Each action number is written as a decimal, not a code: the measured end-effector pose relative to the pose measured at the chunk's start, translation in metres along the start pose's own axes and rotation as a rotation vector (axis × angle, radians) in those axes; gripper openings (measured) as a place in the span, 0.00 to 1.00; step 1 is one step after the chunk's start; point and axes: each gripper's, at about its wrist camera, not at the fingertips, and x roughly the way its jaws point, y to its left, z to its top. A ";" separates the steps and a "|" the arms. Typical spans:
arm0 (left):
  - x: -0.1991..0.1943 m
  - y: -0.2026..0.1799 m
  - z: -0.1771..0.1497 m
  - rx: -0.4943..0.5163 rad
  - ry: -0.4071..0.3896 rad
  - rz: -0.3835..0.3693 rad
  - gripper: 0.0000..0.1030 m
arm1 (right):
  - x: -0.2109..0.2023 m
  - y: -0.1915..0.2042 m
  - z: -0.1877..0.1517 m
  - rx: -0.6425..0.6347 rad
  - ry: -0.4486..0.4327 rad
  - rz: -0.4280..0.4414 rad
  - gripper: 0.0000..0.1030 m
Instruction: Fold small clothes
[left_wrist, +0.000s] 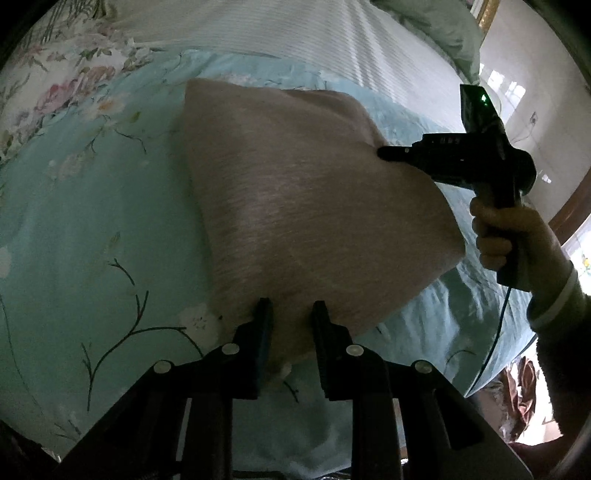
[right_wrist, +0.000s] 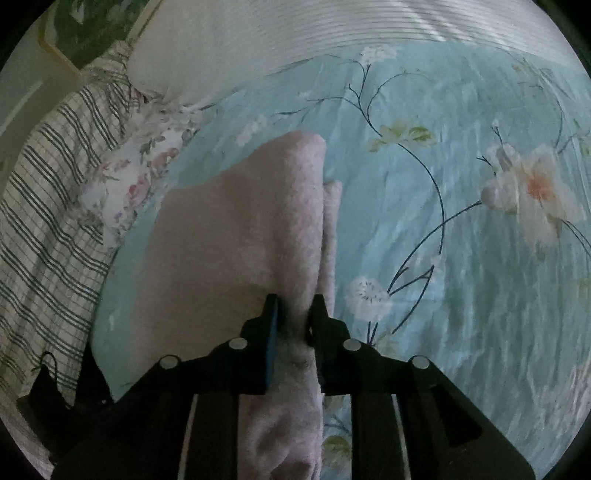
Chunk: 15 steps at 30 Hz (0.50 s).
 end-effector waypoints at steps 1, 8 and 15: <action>-0.003 -0.001 0.000 0.005 0.002 0.003 0.21 | -0.010 0.003 -0.001 -0.007 -0.027 -0.012 0.19; -0.025 0.001 0.026 -0.033 -0.074 -0.047 0.33 | -0.037 0.039 -0.014 -0.090 -0.079 0.086 0.19; 0.021 0.008 0.034 -0.035 -0.012 0.045 0.34 | -0.002 0.004 -0.055 -0.023 0.007 0.046 0.07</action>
